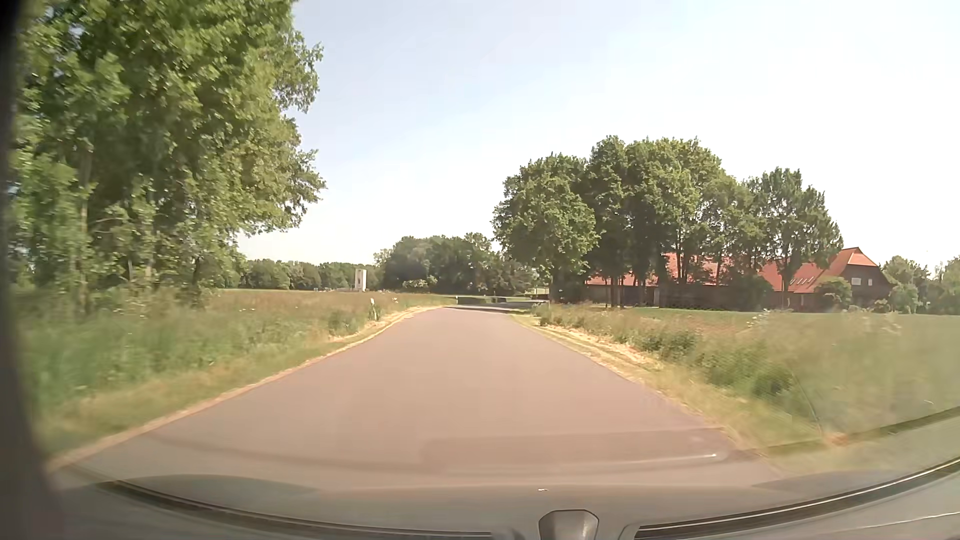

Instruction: Follow the waypoints while adhering to traffic rules and regulations

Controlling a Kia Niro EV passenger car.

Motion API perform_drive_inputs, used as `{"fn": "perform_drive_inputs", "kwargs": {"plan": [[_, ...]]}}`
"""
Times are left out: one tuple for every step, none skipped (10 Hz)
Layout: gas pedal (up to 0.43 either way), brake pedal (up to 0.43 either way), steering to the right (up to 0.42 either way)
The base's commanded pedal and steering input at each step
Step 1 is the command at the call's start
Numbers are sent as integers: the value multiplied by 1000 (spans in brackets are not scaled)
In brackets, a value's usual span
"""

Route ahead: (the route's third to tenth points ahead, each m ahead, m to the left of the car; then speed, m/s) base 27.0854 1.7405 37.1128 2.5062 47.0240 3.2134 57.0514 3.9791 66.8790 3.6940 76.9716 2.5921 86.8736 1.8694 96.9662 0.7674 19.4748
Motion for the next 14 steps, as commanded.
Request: {"fn": "perform_drive_inputs", "kwargs": {"plan": [[209, 6, -17], [209, 6, -17], [220, 6, -17], [220, 6, -17], [220, 6, -17], [228, 6, -17], [228, 6, -17], [228, 6, -16], [228, 6, -14], [228, 6, -12], [240, 6, -7], [240, 6, -3], [248, 6, 2], [248, 6, 5]]}}
